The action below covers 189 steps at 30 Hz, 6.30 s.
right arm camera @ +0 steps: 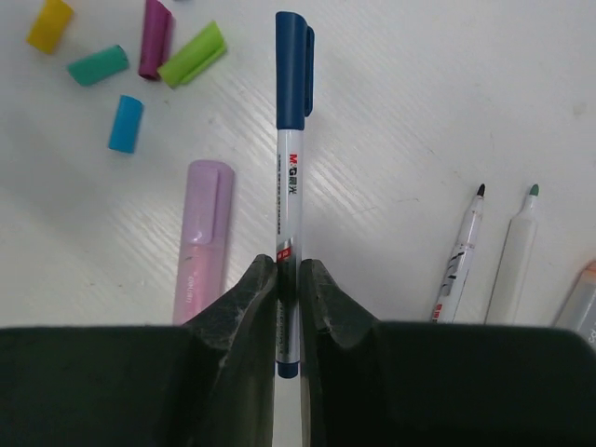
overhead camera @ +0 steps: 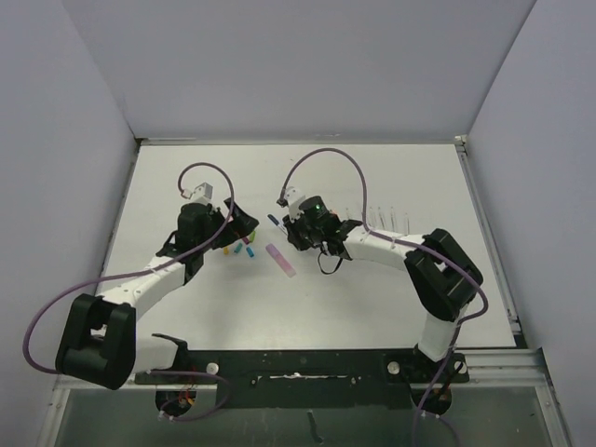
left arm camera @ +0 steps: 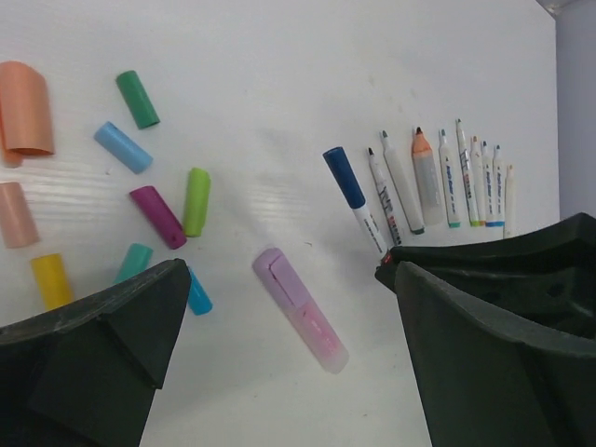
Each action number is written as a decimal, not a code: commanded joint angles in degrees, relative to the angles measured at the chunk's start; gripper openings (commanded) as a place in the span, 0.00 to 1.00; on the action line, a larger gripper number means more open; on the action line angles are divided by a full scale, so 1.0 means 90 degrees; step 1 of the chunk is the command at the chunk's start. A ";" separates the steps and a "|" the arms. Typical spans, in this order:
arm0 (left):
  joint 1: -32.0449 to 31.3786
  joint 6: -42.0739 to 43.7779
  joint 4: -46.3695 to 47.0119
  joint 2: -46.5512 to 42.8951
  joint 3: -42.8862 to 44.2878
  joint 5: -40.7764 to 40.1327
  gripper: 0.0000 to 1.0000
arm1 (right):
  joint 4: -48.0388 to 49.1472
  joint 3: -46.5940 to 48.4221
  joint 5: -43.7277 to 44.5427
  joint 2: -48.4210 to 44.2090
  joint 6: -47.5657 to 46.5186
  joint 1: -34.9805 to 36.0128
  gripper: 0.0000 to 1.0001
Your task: Open the pen caps
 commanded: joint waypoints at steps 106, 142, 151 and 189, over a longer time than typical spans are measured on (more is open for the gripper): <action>0.0303 -0.0358 0.1282 0.2166 0.2192 0.0391 0.00 | 0.0177 -0.1258 0.0178 -0.2018 0.0500 0.0278 0.00; -0.0078 0.1368 -0.1178 0.4151 0.3642 -0.0611 0.03 | 0.0013 0.0467 0.0484 0.0444 0.0206 -0.0500 0.00; -0.0075 0.1381 -0.1322 0.4380 0.3841 -0.0636 0.17 | 0.0151 0.0665 0.0598 0.0872 0.0301 -0.0494 0.00; 0.0017 0.0275 0.0144 0.0271 0.1333 -0.0052 0.98 | 0.0047 0.0637 0.0982 0.0106 -0.0003 -0.0375 0.58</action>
